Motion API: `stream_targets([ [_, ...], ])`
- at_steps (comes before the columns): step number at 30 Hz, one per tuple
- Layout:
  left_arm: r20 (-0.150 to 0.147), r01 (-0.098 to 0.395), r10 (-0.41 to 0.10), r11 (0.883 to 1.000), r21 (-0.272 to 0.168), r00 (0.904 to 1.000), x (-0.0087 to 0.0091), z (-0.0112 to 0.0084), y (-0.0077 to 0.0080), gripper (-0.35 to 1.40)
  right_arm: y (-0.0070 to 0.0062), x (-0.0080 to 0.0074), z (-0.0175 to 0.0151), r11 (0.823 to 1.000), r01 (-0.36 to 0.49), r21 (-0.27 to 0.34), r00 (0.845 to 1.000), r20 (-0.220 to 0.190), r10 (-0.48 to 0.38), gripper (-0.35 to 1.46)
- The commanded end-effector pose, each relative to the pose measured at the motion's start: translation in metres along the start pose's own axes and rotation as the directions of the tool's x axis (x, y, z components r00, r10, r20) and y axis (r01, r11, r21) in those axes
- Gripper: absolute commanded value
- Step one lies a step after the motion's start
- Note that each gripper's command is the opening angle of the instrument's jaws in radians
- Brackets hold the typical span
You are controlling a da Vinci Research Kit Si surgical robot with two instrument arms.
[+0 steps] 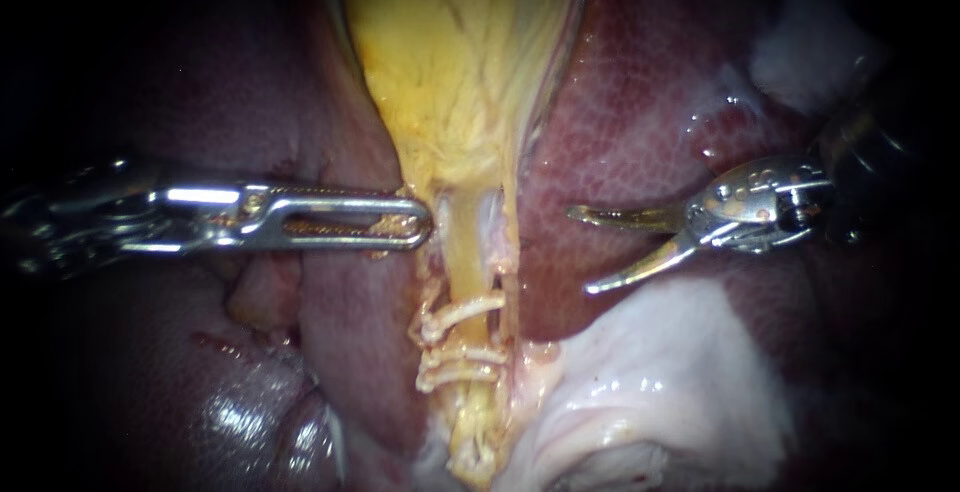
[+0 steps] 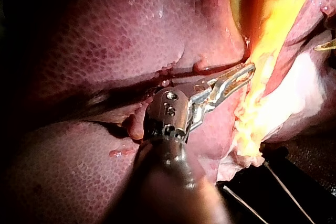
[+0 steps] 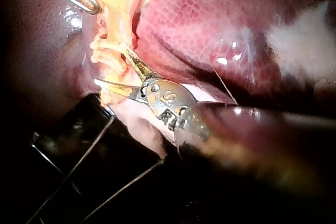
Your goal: Go to the cutting position left tube
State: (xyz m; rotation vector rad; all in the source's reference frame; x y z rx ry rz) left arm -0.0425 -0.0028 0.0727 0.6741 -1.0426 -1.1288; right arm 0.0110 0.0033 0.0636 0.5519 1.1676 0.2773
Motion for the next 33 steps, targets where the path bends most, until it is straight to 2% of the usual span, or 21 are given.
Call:
stream_targets([
  [1,0.0,0.0,0.0,1.0,0.001,1.0,0.0,0.0,0.0,-0.35,0.0,0.0,0.0001,1.0,0.0,0.0,1.0,0.0,0.0,1.43],
  [5,-0.003,0.003,-0.003,1.0,0.004,1.0,-0.0006,-0.0005,-0.0002,-0.35,0.0,-0.0001,0.0001,1.0,0.0,0.0,1.0,0.0,0.0,1.43],
  [7,-0.009,0.008,-0.007,1.0,0.013,0.9999,-0.0015,-0.0014,-0.0004,-0.35,0.0,-0.0001,0.0001,1.0,0.0,0.0,1.0,0.0,0.0,1.43],
  [12,0.005,0.028,-0.028,1.0,0.003,0.9996,-0.0037,-0.0045,-0.0009,-0.35,-0.0001,-0.0003,0.0004,1.0,0.002,-0.001,1.0,0.0,-0.002,1.43],
  [16,0.011,0.026,-0.026,1.0,0.002,0.9996,-0.0041,-0.0057,-0.0013,-0.35,-0.0003,-0.0009,0.0012,1.0,0.007,0.009,1.0,0.0,-0.007,1.43],
  [19,0.015,0.025,-0.025,1.0,0.001,0.9996,-0.004,-0.006,-0.0013,-0.35,-0.0006,-0.0024,0.0026,1.0,0.006,0.03,1.0,0.008,-0.006,1.43],
  [23,0.015,0.025,-0.025,1.0,0.0,0.9996,-0.004,-0.0062,-0.0012,-0.35,-0.0011,-0.0059,0.0054,0.997,-0.029,0.066,0.998,0.062,0.025,1.43],
  [28,0.016,0.025,-0.025,1.0,-0.001,0.9996,-0.004,-0.0065,-0.0011,-0.35,-0.0014,-0.0102,0.008,0.991,-0.079,0.105,0.992,0.109,0.067,1.43],
  [33,0.016,0.026,-0.026,1.0,-0.002,0.9995,-0.0041,-0.0068,-0.001,-0.35,-0.0012,-0.0129,0.0098,0.986,-0.113,0.126,0.987,0.13,0.096,1.43],
])
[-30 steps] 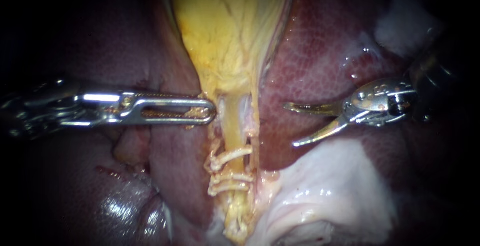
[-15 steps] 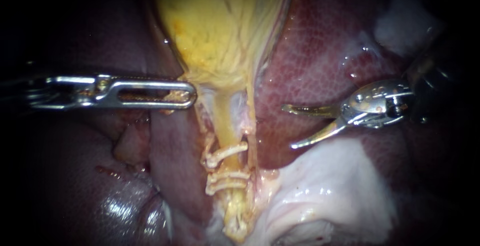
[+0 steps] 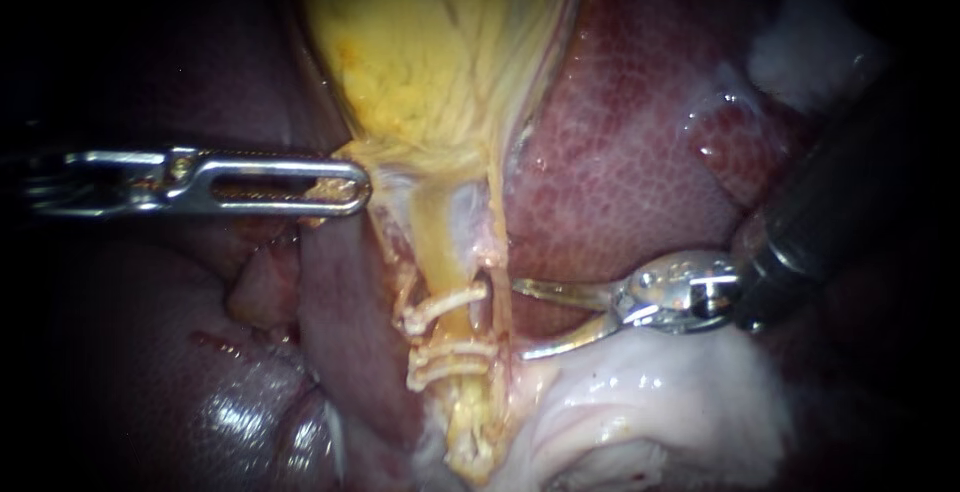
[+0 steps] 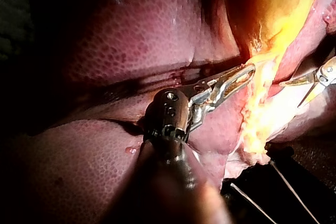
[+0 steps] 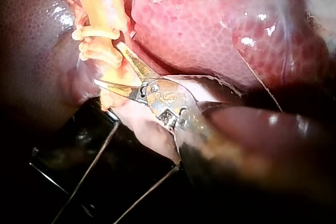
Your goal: Go to the cutting position left tube
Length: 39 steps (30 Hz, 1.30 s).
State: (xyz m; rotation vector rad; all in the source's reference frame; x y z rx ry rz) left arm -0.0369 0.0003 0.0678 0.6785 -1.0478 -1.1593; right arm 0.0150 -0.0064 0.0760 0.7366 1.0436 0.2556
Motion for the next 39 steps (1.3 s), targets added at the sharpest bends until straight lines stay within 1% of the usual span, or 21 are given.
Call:
stream_targets([
  [1,0.0,0.0,0.0,1.0,0.001,1.0,0.0,0.0,0.0,-0.35,0.0001,-0.0002,0.0004,1.0,0.0,0.01,1.0,0.003,0.0,1.43],
  [8,0.0,0.001,-0.001,1.0,0.0,1.0,0.0,-0.0001,-0.0001,-0.35,0.0006,-0.0012,0.0029,0.999,-0.022,0.028,1.0,0.009,0.022,1.43],
  [14,0.001,0.001,-0.001,1.0,0.0,1.0,0.0,-0.0001,-0.0002,-0.35,0.0018,-0.0018,0.0042,0.999,-0.031,0.027,0.999,0.01,0.031,1.43],
  [19,0.001,0.001,-0.001,1.0,-0.001,1.0,0.0,-0.0001,-0.0003,-0.35,0.0029,-0.0018,0.0056,0.999,-0.038,0.023,0.999,0.009,0.038,1.43],
  [22,0.001,0.001,-0.001,1.0,-0.001,1.0,0.0,-0.0001,-0.0003,-0.35,0.0034,-0.0016,0.0065,0.999,-0.038,0.026,0.999,0.01,0.038,1.43],
  [24,0.001,0.001,-0.001,1.0,-0.001,1.0,0.0,-0.0001,-0.0003,-0.35,0.0036,-0.0014,0.0071,0.998,-0.044,0.039,0.999,0.016,0.044,1.43],
  [27,0.001,0.001,-0.001,1.0,-0.001,1.0,0.0,-0.0001,-0.0002,-0.35,0.0034,-0.001,0.0075,0.996,-0.047,0.076,0.999,-0.004,0.048,1.43],
  [30,0.001,0.001,-0.001,1.0,0.0,1.0,0.0,0.0,0.0001,-0.35,0.0031,-0.0006,0.0076,0.99,-0.054,0.129,0.997,-0.044,0.06,1.42],
  [32,0.004,0.001,-0.001,1.0,-0.005,1.0,-0.0001,-0.0001,0.0006,-0.35,0.0029,-0.0002,0.0076,0.986,-0.058,0.159,0.995,-0.068,0.07,1.4],
  [35,0.005,0.001,-0.001,1.0,-0.007,1.0,-0.0003,-0.0001,0.0017,-0.35,0.0026,0.0003,0.008,0.979,-0.06,0.193,0.993,-0.093,0.079,1.38],
  [39,0.008,0.001,0.0,1.0,-0.012,1.0,-0.0005,0.0001,0.0026,-0.35,0.0026,0.0009,0.0089,0.97,-0.063,0.234,0.989,-0.113,0.091,1.38],
])
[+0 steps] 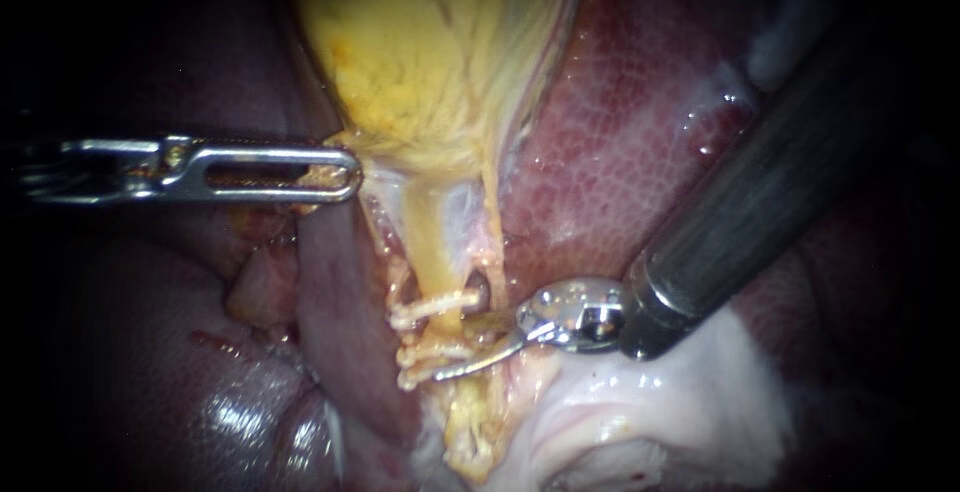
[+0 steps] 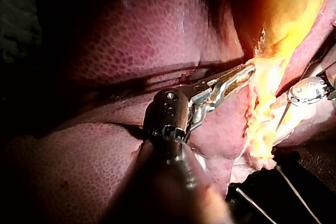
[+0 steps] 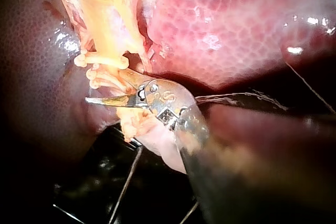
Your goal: Go to the cutting position left tube
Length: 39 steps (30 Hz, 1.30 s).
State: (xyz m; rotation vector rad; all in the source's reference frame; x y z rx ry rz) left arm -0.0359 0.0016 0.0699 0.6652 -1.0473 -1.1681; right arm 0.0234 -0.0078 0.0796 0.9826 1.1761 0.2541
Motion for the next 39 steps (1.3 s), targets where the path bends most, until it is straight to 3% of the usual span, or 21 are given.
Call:
stream_targets([
  [1,0.0,0.0,0.0,1.0,-0.001,1.0,0.0001,0.0001,0.0001,-0.35,0.0001,0.0,0.0002,1.0,-0.002,0.009,1.0,-0.002,0.002,1.38],
  [23,0.007,0.0,0.0,1.0,-0.01,1.0,0.0004,0.0016,-0.0002,-0.35,0.0022,0.0009,0.0042,0.999,-0.011,0.035,1.0,-0.02,0.012,1.38],
  [39,0.005,0.0,0.0,1.0,-0.007,1.0,0.0004,0.0018,-0.0005,-0.35,0.0027,0.0012,0.0049,0.999,-0.016,0.036,0.999,-0.032,0.017,1.38],
])
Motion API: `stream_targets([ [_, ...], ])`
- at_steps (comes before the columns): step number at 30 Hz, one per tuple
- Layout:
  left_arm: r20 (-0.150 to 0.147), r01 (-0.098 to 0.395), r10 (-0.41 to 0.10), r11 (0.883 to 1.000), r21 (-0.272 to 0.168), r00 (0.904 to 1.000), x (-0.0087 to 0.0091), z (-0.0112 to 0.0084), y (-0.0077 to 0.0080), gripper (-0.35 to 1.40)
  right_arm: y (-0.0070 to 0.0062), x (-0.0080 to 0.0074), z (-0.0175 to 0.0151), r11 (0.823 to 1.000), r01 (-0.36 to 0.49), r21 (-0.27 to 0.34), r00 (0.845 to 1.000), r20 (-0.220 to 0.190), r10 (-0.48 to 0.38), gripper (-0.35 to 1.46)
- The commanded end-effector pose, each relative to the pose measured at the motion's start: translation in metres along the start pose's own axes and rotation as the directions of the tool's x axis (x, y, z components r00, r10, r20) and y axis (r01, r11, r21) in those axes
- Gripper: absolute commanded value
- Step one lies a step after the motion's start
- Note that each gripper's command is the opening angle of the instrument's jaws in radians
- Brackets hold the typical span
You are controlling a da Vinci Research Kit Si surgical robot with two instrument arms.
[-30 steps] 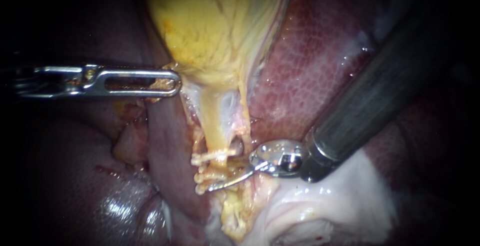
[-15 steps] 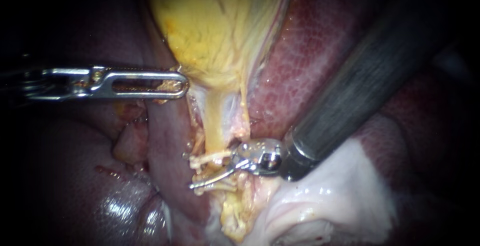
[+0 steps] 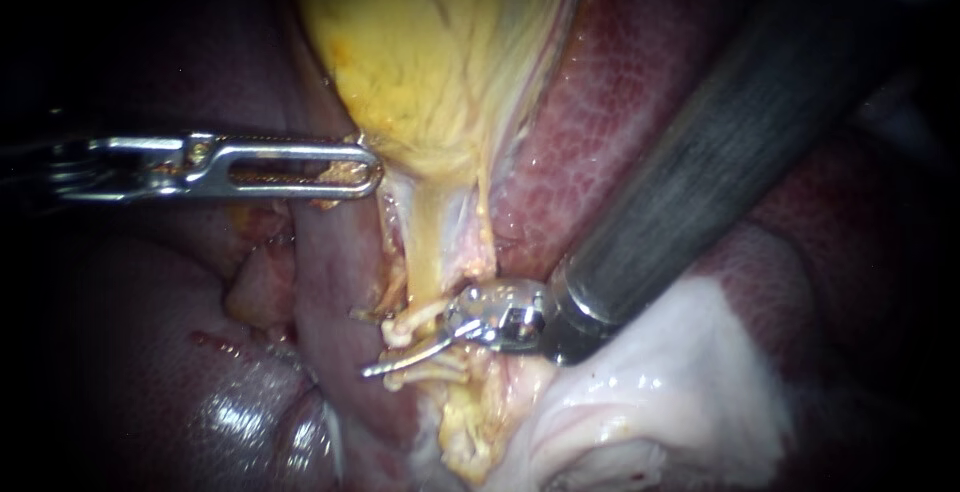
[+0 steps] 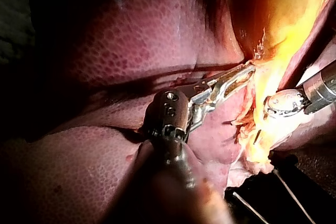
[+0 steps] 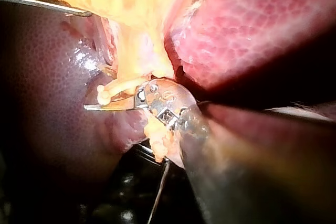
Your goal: Go to the cutting position left tube
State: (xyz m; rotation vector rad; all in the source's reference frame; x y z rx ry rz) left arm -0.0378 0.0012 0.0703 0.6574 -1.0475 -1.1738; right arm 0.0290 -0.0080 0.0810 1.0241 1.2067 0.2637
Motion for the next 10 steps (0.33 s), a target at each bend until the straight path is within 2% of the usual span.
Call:
stream_targets([
  [1,0.0,0.0,0.0,1.0,0.0,1.0,0.0,0.0,0.0,-0.35,0.0,0.0,-0.0001,1.0,0.0,-0.001,1.0,0.0,0.0,1.38],
  [10,0.0,0.0,0.0,1.0,0.0,1.0,0.0,-0.0001,-0.0001,-0.35,0.0,-0.0001,-0.0001,1.0,-0.006,-0.001,1.0,0.0,0.006,1.38],
])
